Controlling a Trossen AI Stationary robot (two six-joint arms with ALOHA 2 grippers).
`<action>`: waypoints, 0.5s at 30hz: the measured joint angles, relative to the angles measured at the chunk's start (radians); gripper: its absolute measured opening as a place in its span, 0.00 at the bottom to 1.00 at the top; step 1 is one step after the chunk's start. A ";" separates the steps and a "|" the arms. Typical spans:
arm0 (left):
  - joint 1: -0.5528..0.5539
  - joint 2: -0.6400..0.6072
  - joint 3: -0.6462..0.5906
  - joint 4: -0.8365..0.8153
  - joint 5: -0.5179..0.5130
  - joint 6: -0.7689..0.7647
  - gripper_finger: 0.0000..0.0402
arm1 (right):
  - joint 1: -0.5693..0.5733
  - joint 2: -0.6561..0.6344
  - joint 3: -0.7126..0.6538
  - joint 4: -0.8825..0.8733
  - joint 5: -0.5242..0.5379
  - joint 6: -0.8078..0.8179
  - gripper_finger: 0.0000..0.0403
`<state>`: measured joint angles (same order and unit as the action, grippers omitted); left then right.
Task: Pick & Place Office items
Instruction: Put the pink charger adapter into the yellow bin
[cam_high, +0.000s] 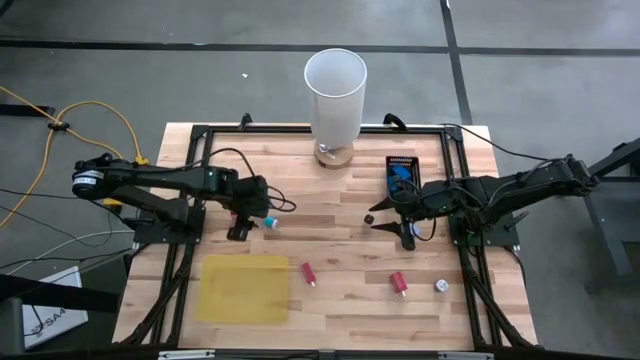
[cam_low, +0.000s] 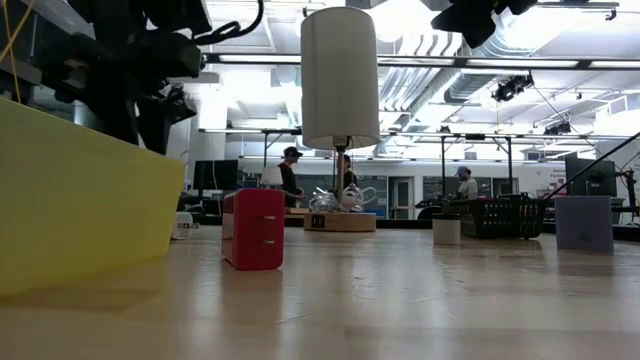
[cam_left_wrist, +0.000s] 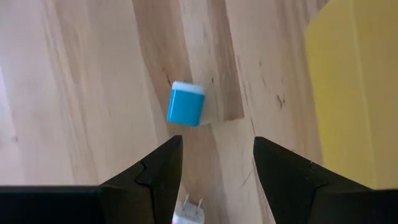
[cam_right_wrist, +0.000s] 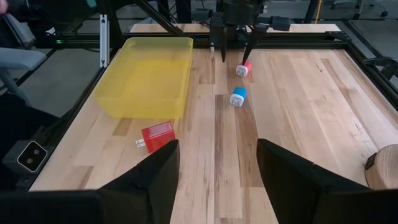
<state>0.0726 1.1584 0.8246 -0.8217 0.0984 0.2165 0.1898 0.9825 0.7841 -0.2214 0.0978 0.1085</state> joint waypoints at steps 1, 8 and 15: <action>0.007 0.000 0.000 -0.006 0.000 0.000 0.47 | 0.000 0.000 0.000 0.000 0.000 0.000 0.50; 0.079 -0.045 -0.055 0.001 0.041 0.018 0.47 | 0.000 0.000 0.000 0.000 0.000 0.000 0.50; 0.137 -0.151 -0.155 0.014 0.051 0.050 0.47 | 0.000 0.000 0.000 0.000 0.000 0.000 0.50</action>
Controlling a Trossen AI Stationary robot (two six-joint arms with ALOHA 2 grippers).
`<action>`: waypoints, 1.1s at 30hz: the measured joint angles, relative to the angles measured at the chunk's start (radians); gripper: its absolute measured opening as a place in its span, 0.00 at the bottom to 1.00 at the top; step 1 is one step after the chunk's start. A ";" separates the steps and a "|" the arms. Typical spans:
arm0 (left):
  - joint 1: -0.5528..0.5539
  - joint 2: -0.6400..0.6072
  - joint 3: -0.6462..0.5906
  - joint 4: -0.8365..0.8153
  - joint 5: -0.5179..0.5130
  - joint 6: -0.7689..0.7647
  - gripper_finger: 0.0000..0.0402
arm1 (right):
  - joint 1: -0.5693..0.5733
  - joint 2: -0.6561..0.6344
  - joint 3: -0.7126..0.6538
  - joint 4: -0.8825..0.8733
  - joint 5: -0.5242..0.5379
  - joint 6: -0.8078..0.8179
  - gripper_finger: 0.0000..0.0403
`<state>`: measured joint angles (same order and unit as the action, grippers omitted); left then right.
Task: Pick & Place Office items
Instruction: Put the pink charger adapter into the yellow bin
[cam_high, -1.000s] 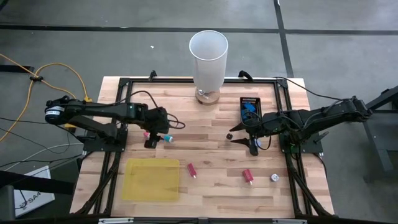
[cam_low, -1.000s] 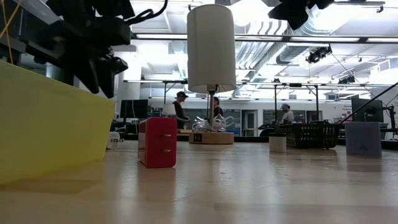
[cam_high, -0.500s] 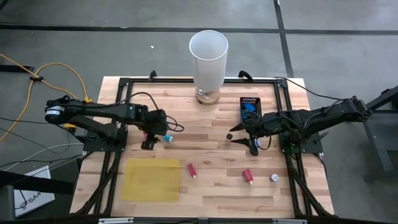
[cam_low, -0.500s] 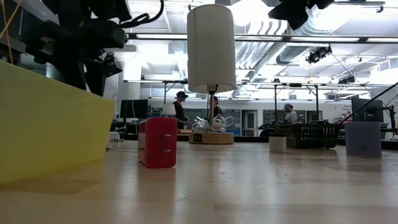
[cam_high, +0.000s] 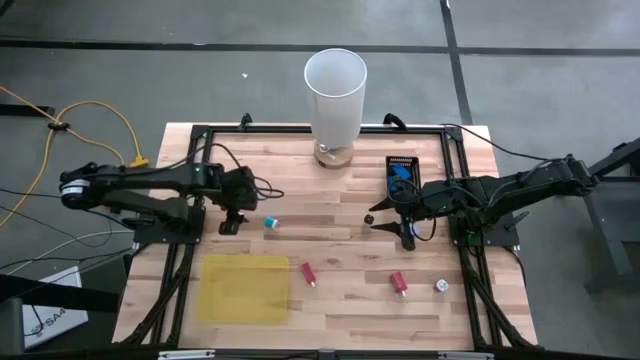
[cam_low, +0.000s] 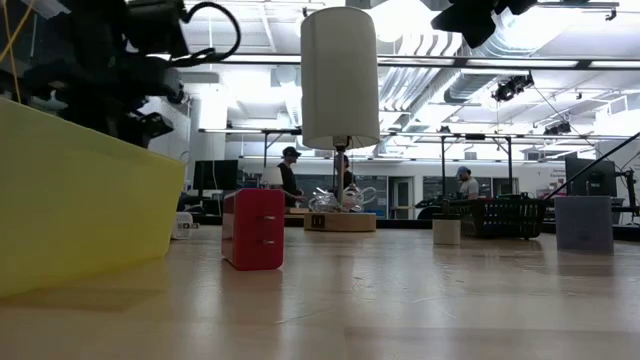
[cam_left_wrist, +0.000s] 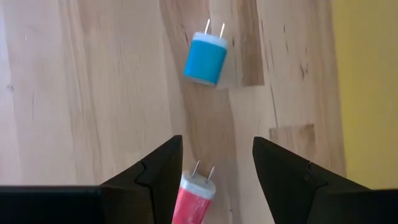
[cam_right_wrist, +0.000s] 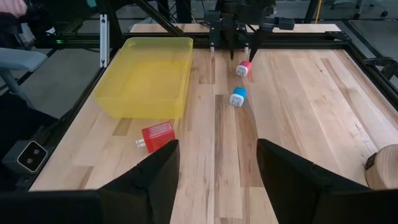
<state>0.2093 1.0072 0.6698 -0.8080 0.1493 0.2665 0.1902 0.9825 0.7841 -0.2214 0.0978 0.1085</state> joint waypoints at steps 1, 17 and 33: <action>0.003 -0.014 -0.011 0.001 0.000 0.009 0.47 | 0.000 0.000 0.000 0.000 0.000 0.000 0.50; 0.007 -0.060 -0.023 0.008 0.002 0.123 0.47 | 0.000 0.000 0.000 0.000 0.000 0.000 0.50; 0.020 -0.013 -0.024 -0.087 -0.077 0.168 0.47 | 0.000 0.000 0.000 0.000 0.000 0.000 0.50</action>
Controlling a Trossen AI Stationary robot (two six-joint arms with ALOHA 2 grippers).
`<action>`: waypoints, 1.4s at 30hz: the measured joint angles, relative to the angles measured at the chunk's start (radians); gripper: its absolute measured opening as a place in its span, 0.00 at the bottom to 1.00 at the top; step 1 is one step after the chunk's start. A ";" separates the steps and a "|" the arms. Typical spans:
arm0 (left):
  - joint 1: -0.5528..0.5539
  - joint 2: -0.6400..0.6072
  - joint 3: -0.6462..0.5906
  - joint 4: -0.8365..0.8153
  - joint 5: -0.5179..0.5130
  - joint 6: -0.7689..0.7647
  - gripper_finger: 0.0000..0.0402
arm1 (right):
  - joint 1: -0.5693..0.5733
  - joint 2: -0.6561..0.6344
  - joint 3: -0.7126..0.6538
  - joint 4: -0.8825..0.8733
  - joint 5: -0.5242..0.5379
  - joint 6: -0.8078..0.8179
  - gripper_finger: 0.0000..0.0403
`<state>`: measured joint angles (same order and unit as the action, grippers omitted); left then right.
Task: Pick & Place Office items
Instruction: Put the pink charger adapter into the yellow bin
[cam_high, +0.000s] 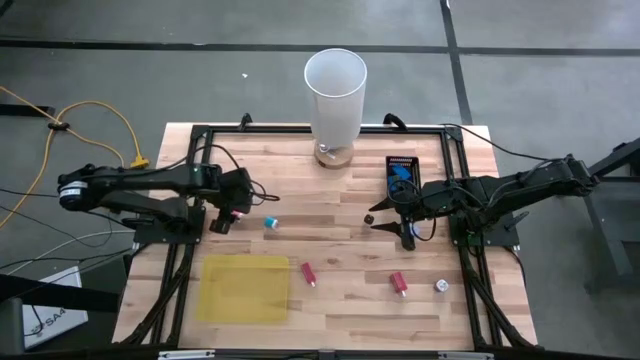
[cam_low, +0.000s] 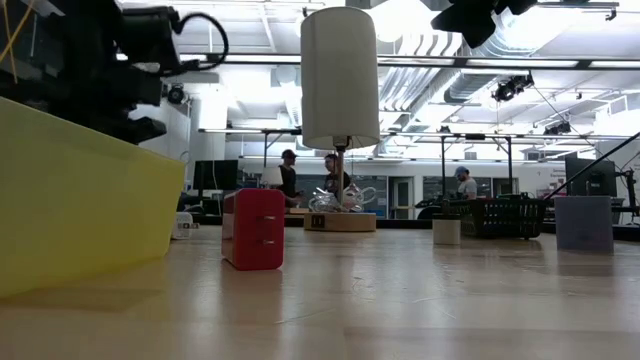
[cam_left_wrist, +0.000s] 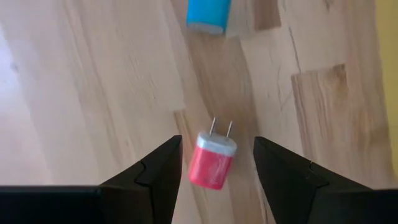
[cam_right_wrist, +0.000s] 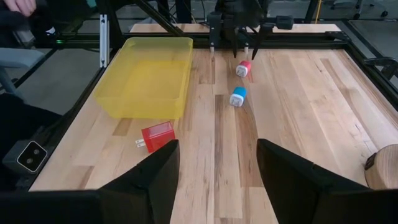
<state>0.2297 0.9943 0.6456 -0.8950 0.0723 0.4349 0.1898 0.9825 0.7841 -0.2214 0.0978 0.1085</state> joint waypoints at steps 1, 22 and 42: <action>0.004 0.009 0.000 -0.006 0.001 -0.003 0.47 | 0.000 0.000 0.000 0.000 0.000 0.000 0.50; 0.037 0.149 -0.017 0.011 0.001 0.010 0.47 | 0.000 0.000 0.000 0.000 0.000 0.000 0.50; 0.014 0.149 -0.063 0.045 -0.027 -0.006 0.47 | 0.000 0.000 0.000 0.000 0.000 0.000 0.50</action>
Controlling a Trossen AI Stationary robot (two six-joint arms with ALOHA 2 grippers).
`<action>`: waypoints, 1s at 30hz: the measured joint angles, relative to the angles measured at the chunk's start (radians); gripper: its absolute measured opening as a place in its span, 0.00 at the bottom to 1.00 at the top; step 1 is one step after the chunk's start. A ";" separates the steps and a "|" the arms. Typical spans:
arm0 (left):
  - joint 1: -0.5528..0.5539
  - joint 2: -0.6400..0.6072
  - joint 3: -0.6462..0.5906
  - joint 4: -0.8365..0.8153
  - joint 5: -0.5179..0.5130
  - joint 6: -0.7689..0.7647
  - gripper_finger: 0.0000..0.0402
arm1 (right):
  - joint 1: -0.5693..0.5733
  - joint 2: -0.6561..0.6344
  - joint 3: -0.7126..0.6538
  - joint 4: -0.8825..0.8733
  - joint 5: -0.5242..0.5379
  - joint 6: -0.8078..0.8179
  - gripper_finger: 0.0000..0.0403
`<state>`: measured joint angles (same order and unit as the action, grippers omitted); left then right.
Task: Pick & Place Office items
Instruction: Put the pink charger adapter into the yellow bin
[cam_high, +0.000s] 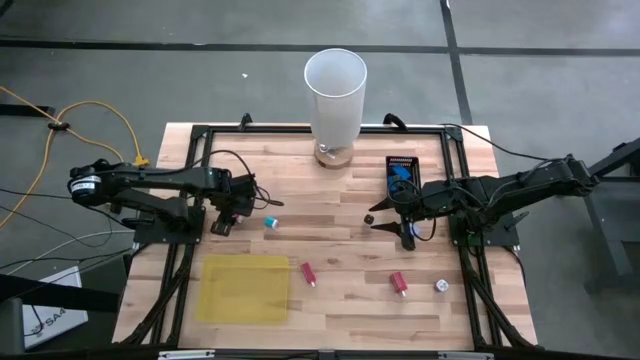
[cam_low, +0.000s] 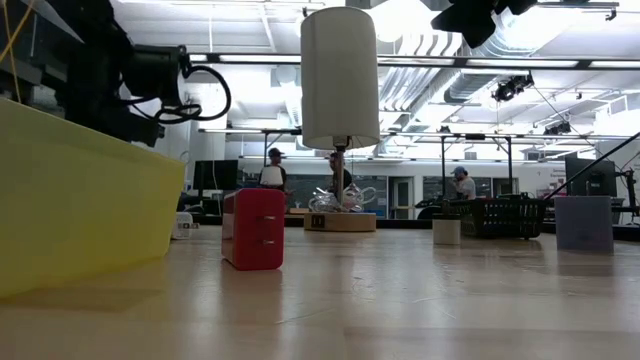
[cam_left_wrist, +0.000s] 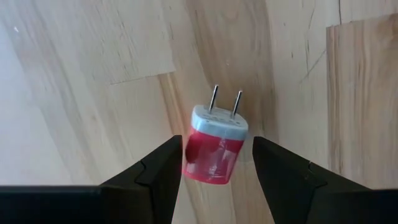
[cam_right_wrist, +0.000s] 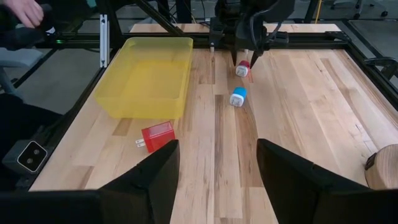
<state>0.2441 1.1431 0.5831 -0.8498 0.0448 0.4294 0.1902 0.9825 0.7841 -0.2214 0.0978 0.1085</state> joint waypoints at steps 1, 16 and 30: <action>-0.004 0.000 0.000 0.001 -0.004 0.000 0.47 | 0.000 0.000 0.000 0.000 0.000 0.000 0.50; -0.027 0.000 -0.024 0.039 -0.040 -0.016 0.47 | 0.000 0.000 0.000 0.000 0.000 0.000 0.50; -0.027 0.000 -0.024 0.039 -0.040 -0.019 0.37 | 0.000 0.000 0.000 0.000 0.000 0.000 0.50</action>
<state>0.2173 1.1431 0.5591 -0.8110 0.0051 0.4105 0.1902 0.9825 0.7841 -0.2214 0.0978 0.1085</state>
